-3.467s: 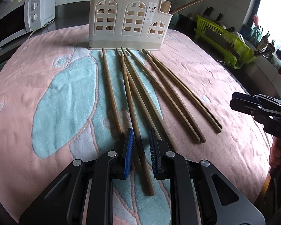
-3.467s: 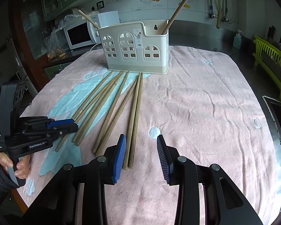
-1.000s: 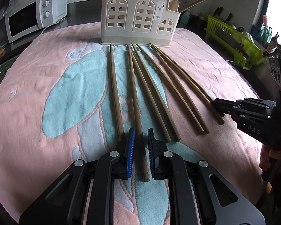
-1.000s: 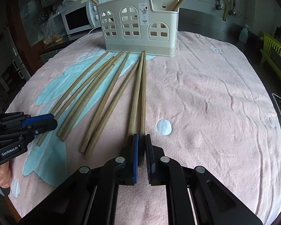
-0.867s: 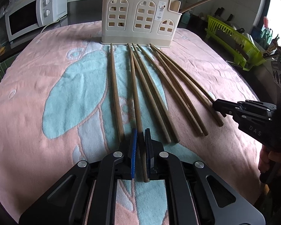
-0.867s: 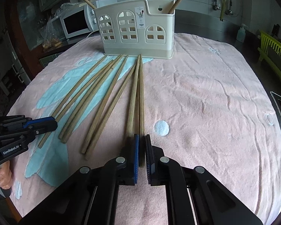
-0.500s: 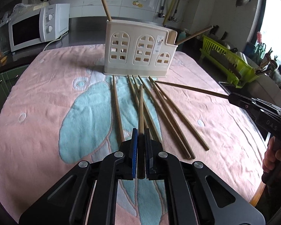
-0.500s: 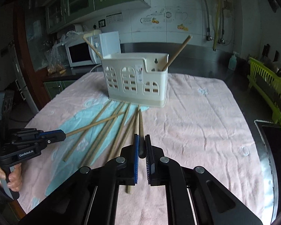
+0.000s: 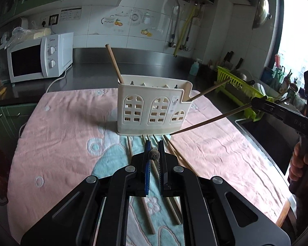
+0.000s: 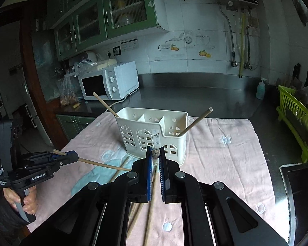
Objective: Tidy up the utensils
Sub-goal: 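Lift both held chopsticks and lower them into the cream holder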
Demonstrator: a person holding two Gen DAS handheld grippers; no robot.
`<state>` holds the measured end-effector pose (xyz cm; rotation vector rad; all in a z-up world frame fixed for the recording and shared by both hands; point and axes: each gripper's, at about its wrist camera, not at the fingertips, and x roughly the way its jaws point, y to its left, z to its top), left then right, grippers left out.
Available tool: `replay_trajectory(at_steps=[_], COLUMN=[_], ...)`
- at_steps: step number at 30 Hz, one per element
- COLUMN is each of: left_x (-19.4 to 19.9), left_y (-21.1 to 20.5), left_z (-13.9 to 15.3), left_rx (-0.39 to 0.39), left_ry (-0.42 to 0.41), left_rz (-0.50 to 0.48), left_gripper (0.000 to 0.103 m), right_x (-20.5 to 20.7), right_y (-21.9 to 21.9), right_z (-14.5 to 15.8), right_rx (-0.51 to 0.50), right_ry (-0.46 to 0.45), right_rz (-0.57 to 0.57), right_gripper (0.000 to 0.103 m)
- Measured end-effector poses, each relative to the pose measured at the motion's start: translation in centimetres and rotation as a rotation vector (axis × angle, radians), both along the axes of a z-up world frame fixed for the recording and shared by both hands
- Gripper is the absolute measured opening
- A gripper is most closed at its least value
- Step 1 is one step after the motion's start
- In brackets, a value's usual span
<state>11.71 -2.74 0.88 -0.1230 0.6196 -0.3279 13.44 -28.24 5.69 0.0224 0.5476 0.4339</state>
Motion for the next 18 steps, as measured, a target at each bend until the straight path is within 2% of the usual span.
replay_trajectory(at_steps=[6, 18], left_x=[1.3, 3.7], left_y=[0.5, 0.4], left_z=[3.0, 13.4], left_rx=[-0.012, -0.008], left_ry=[-0.023, -0.209], left_rz=[-0.013, 0.009], left_gripper=[0.005, 0.005], right_x=[1.3, 4.1], right_y=[-0.7, -1.6], right_z=[3.1, 9.8], right_rx=[0.003, -0.071], right_ry=[-0.008, -0.038], right_rz=[0.018, 0.037], right_gripper=[0.007, 0.006])
